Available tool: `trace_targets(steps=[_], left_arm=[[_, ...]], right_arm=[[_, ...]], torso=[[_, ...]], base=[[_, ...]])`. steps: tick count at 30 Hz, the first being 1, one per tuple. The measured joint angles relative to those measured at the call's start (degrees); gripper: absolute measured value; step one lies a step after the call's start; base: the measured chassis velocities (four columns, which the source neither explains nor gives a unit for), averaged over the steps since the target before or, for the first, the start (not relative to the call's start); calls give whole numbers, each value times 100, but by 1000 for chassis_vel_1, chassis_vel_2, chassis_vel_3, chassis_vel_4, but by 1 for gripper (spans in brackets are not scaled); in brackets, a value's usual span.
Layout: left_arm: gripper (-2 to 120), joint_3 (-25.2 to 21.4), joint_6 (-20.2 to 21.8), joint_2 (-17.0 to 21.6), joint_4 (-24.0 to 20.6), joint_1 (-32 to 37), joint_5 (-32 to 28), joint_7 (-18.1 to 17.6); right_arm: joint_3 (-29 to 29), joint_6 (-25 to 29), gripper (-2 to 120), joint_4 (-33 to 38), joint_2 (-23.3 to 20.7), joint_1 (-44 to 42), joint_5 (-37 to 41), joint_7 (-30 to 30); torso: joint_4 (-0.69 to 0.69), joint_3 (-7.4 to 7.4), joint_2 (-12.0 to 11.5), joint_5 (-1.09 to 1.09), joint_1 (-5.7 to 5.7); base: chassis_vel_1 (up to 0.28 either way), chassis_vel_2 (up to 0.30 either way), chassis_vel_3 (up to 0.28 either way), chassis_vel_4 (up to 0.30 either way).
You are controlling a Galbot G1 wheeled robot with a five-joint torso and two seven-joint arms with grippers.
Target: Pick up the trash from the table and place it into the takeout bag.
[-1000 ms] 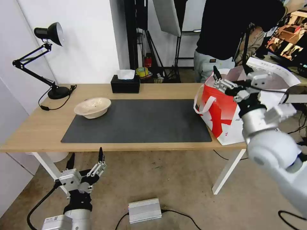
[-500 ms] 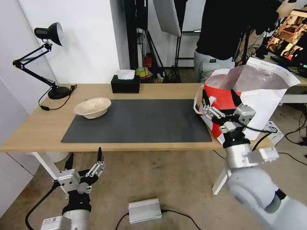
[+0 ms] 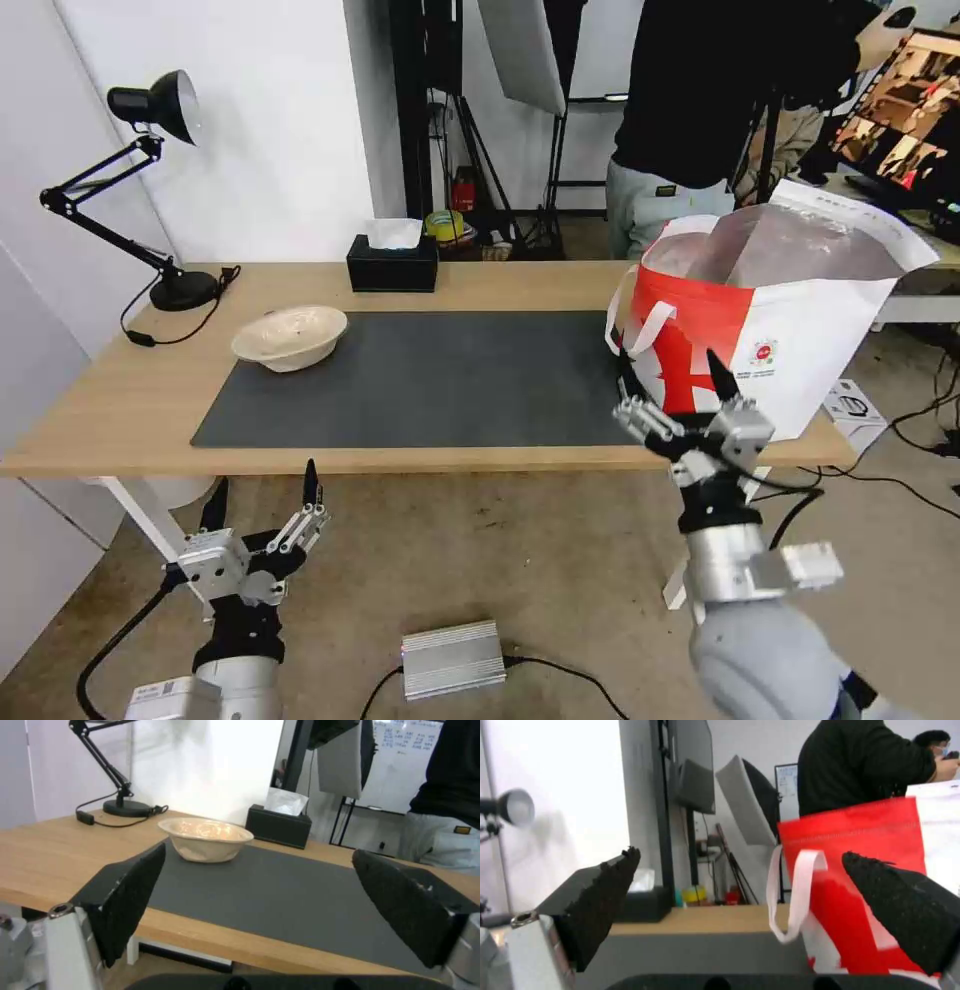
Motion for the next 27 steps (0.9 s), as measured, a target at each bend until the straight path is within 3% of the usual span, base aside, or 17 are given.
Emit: trace_targets(steps=[11, 27], left_arm=[[100, 5, -11, 0, 10, 39, 24, -1], [100, 26, -16, 3, 109, -20, 36, -1]], right_arm=[[-259, 42, 100, -225, 122, -445, -757, 28], [-506, -500, 100, -359, 126, -899, -1031, 719]], torso=[[1, 0, 0, 0, 1], [0, 0, -1, 0, 1]], base=[[0, 0, 0, 0], [0, 0, 0, 0]])
